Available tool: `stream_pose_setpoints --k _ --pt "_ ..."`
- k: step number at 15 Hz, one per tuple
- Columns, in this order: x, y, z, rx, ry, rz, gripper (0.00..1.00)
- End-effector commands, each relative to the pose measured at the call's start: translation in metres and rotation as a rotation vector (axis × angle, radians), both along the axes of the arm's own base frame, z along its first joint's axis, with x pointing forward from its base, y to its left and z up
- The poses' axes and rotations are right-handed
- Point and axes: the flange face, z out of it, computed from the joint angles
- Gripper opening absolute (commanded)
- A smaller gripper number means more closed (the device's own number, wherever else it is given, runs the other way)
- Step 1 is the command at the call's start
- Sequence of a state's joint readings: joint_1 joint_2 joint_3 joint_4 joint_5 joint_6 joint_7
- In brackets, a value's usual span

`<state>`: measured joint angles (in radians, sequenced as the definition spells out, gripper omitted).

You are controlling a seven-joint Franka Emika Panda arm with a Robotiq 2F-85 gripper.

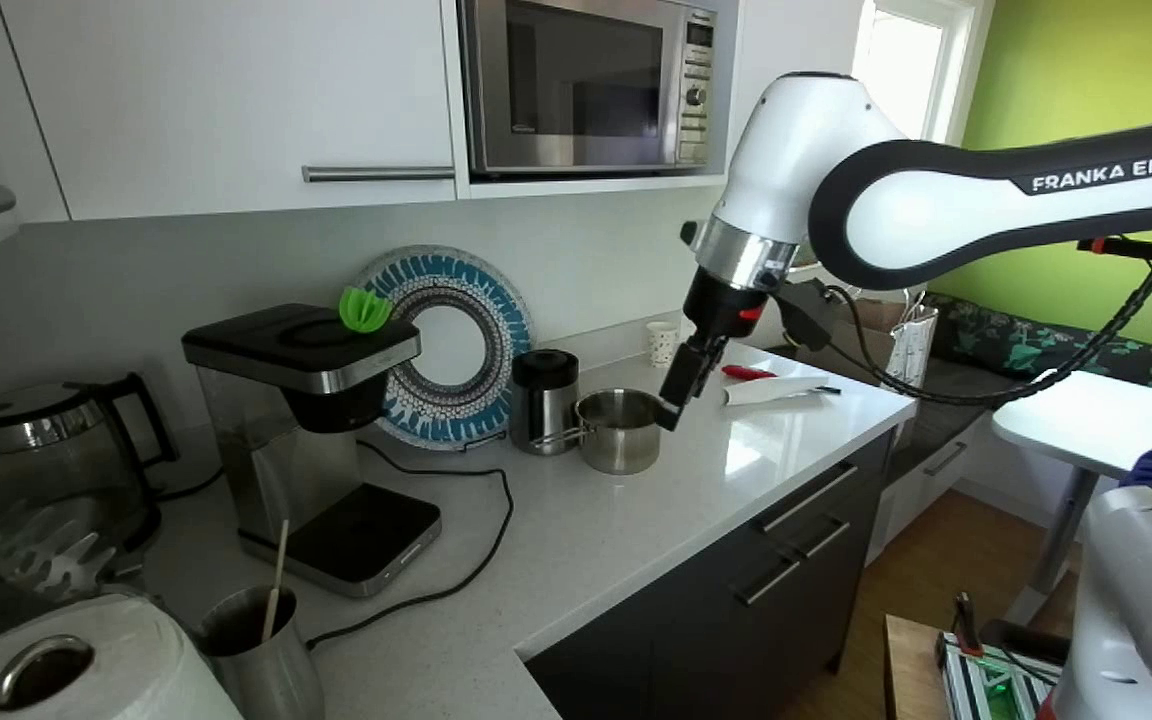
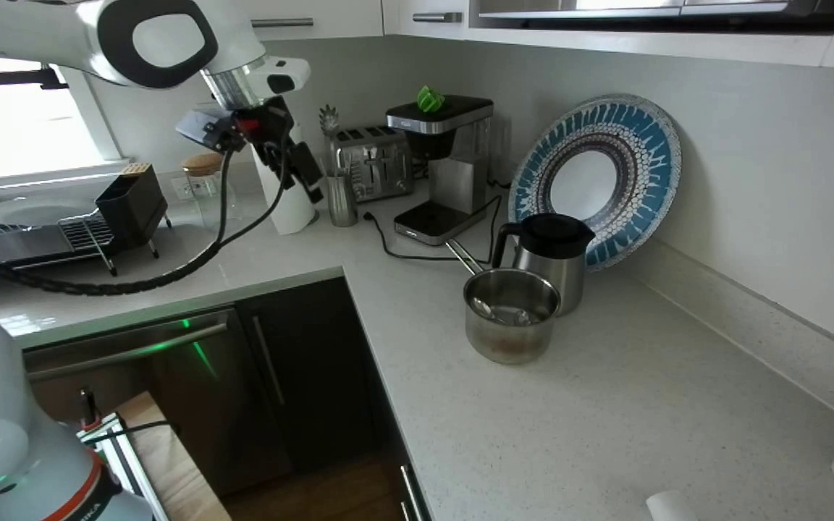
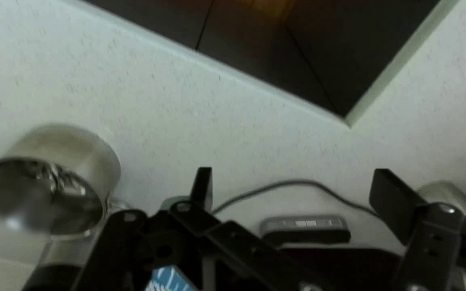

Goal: Remove the green object from on top of the coffee machine and put it in the pot on the right

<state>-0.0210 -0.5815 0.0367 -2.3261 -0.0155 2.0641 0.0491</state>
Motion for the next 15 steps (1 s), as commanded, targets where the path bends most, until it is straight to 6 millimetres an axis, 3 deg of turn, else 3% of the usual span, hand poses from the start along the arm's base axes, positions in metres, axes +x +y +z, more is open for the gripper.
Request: stream_pose_setpoints --k 1,3,6,7,10,13,15 --pt "0.048 0.021 0.039 0.011 -0.218 0.036 1.0" --pt "0.074 0.038 0.064 0.01 -0.369 0.064 1.0" --pt "0.113 0.032 0.091 0.098 -0.554 -0.018 1.0" --pt "0.087 0.036 0.084 0.05 -0.502 0.024 1.0" --pt "0.111 0.032 0.089 0.074 -0.544 -0.002 1.0" --pt "0.113 0.032 0.09 0.076 -0.546 -0.004 1.0" --pt "0.136 0.033 0.085 0.191 -0.603 -0.138 1.0"
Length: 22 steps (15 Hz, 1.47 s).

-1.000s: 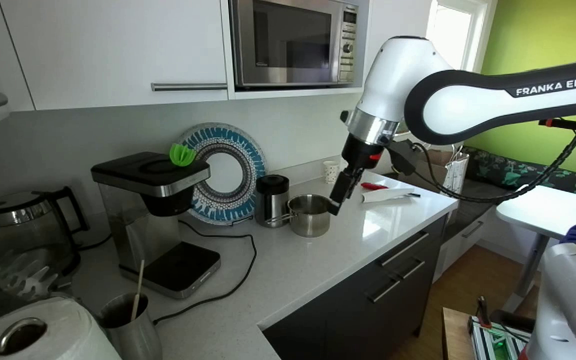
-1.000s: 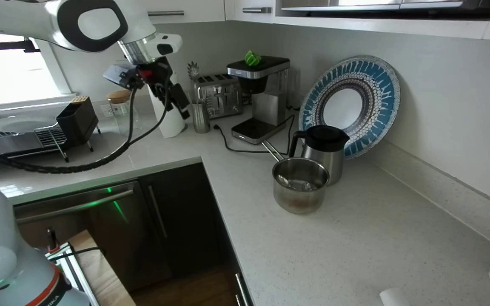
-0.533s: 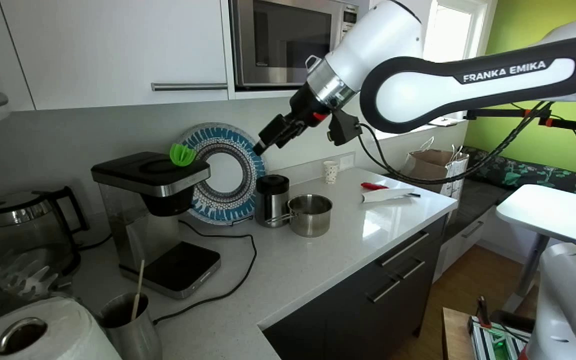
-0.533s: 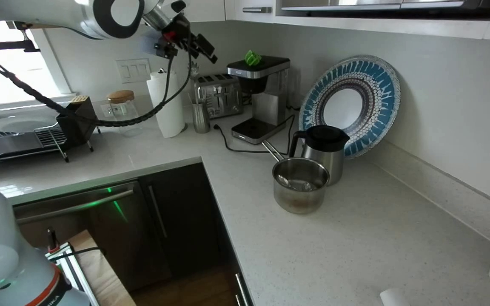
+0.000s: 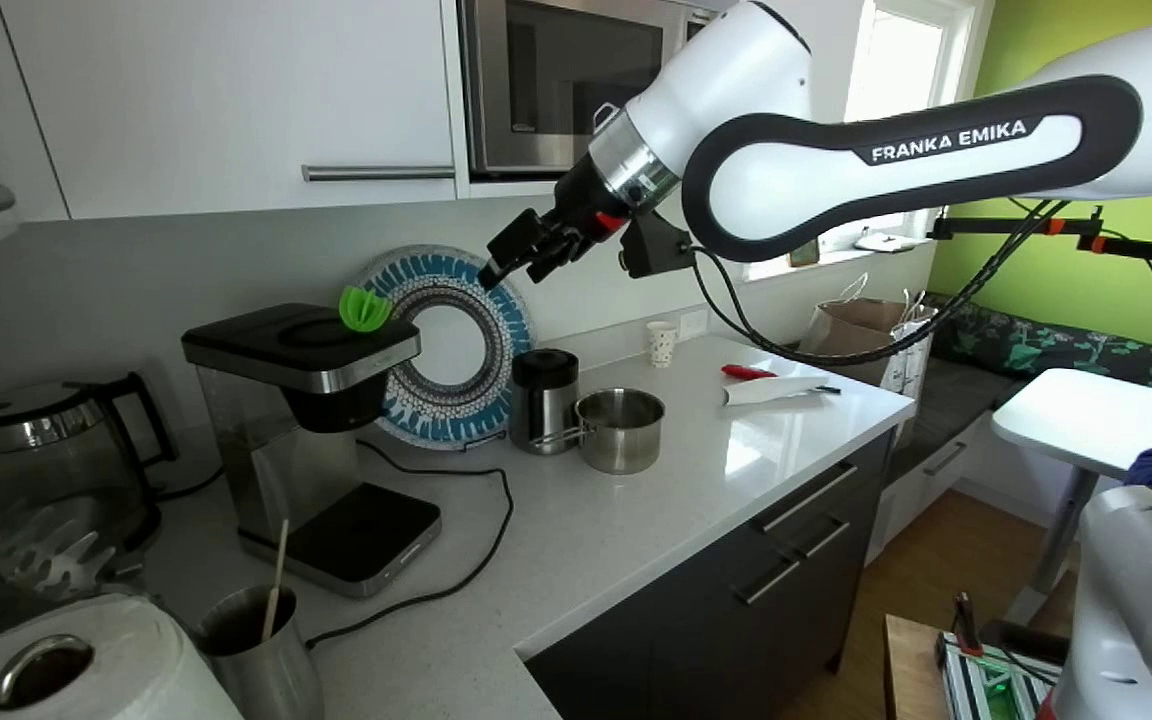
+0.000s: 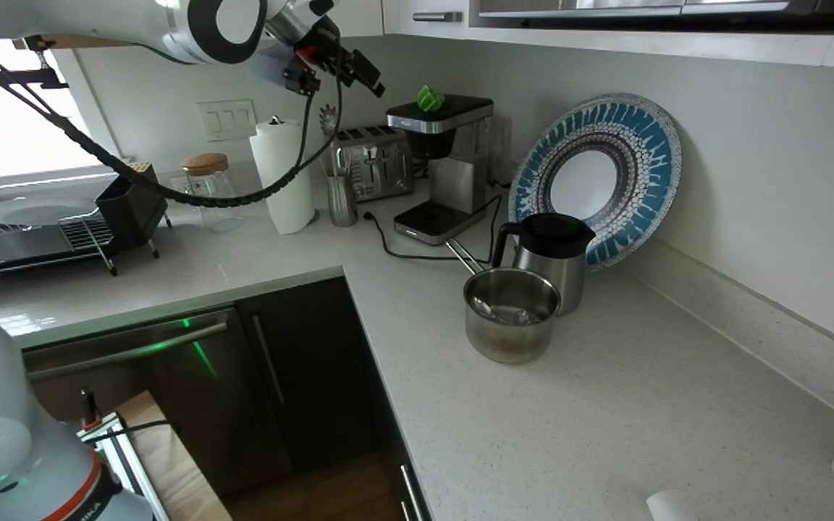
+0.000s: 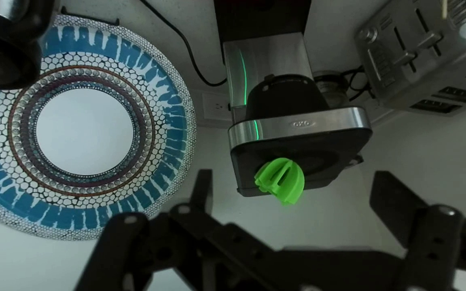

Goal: Remove the green object from on top of the coffee machine and put it in the pot on the right

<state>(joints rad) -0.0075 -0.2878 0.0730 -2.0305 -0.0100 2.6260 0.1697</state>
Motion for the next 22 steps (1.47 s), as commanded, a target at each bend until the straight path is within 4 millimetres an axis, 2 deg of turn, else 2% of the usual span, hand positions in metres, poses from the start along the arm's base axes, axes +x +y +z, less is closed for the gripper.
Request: stream_pose_setpoints --k 1,6,8,10,11,13,15,22 --pt "0.036 -0.002 -0.007 0.155 -0.067 -0.108 1.0" --pt "0.092 0.003 -0.014 0.378 -0.195 -0.232 1.0" --pt "0.108 0.015 -0.029 0.48 -0.246 -0.259 1.0" --pt "0.114 0.018 -0.042 0.575 -0.301 -0.281 1.0" --pt "0.104 0.015 -0.035 0.5 -0.264 -0.259 1.0" --pt "0.11 0.016 -0.045 0.509 -0.265 -0.26 1.0" --pt "0.108 0.015 -0.04 0.508 -0.273 -0.258 1.0" --pt "0.146 0.008 -0.055 0.611 -0.367 -0.276 1.0"
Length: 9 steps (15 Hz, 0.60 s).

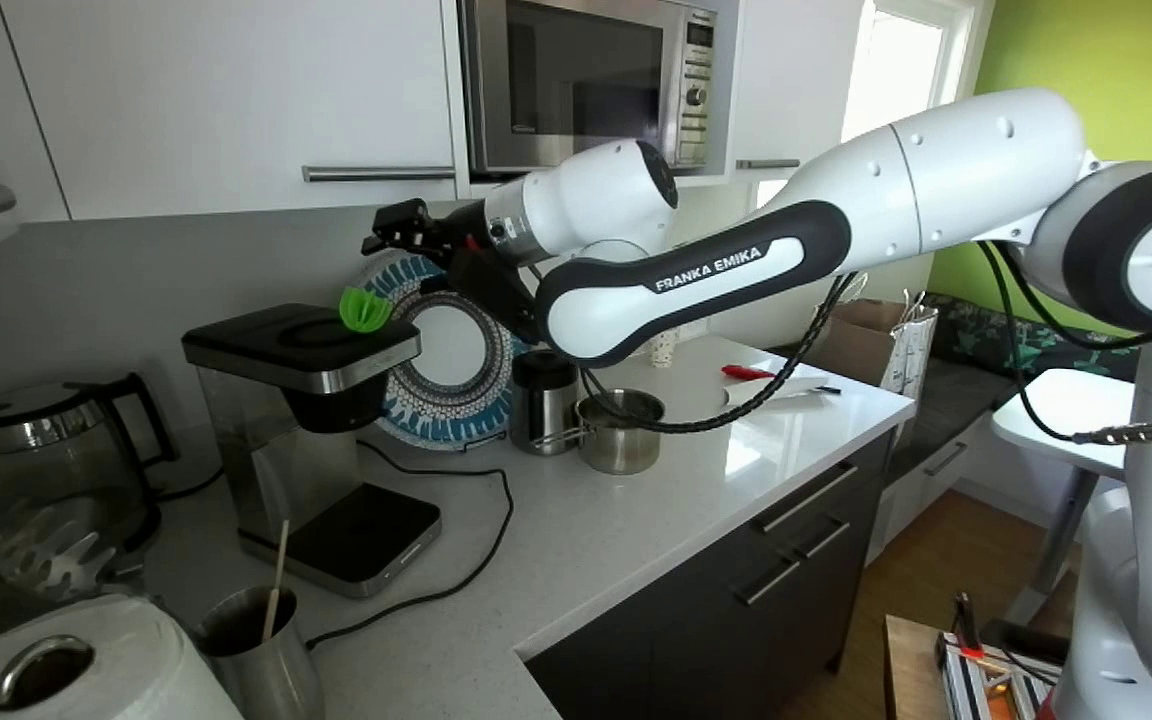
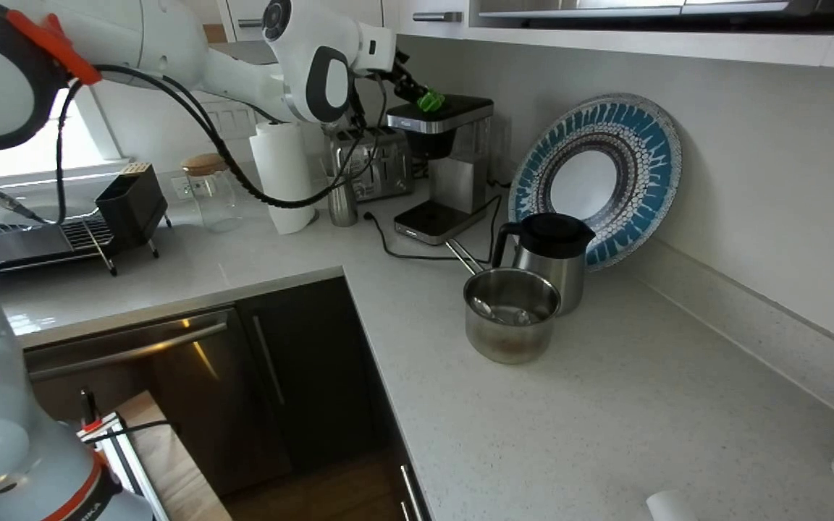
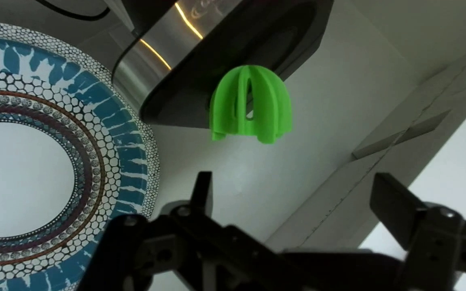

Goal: Remove the green object from on top of the coffee machine and put it in the pot on the right

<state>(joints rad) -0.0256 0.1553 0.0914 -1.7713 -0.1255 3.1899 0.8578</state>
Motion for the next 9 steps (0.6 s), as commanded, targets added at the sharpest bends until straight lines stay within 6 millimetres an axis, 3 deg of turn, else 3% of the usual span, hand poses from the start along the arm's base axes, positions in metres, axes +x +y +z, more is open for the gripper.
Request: stream_pose_setpoints --k 1,9 --pt "0.023 -0.001 -0.012 0.049 -0.02 -0.023 1.0" --pt "0.032 0.023 -0.024 0.088 0.007 -0.032 1.0"
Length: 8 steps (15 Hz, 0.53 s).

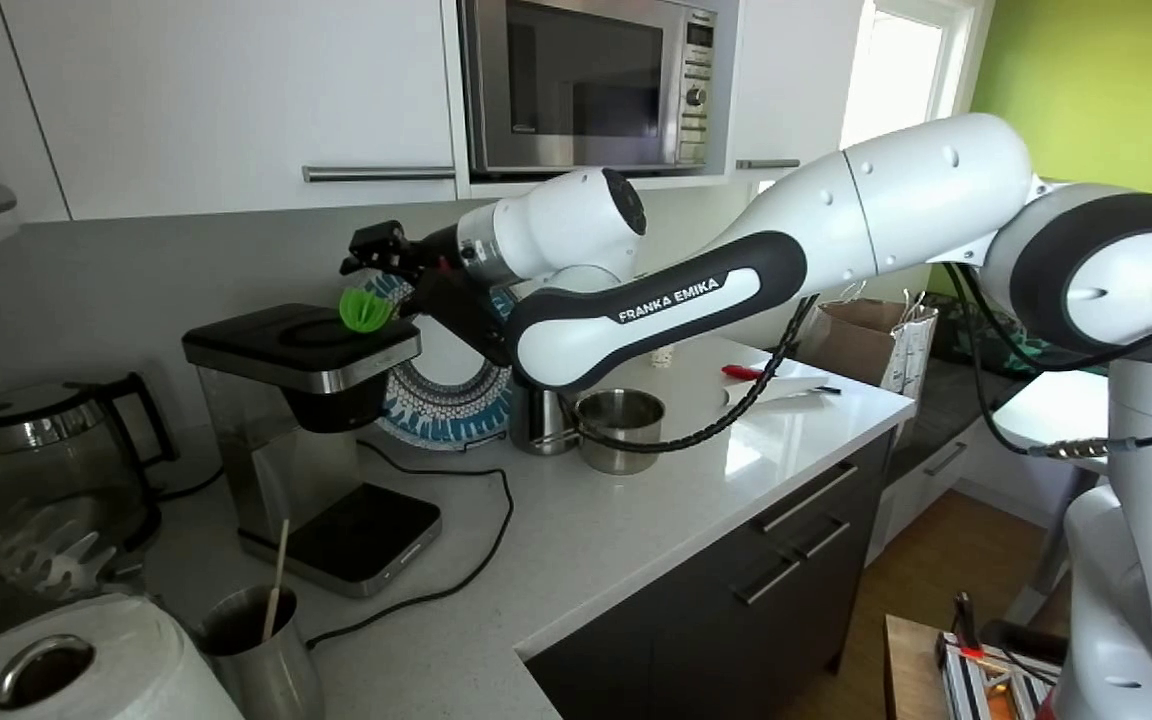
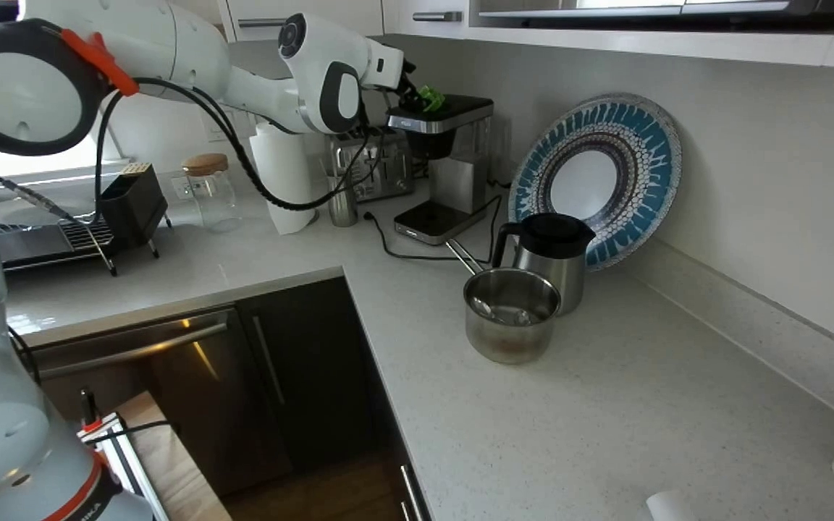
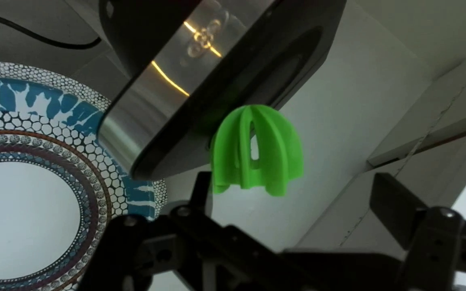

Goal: Remove the green object from on top of the coffee machine and put it in the pot on the right

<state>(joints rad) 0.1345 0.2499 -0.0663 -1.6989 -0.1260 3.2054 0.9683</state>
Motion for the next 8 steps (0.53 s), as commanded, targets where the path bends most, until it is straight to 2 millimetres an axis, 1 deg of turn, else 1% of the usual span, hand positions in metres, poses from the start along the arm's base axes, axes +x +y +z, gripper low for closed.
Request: stream_pose_setpoints --k 1,5,6,7,8 --pt "0.01 0.01 -0.001 0.014 -0.007 -0.011 1.0" --pt "0.025 0.008 0.001 0.01 -0.027 -0.039 1.0" --pt "0.029 0.007 0.001 0.009 -0.025 -0.045 0.77" --pt "0.033 0.008 0.0 0.01 -0.022 -0.05 0.74" --pt "0.037 0.011 -0.001 0.007 -0.015 -0.05 0.68"
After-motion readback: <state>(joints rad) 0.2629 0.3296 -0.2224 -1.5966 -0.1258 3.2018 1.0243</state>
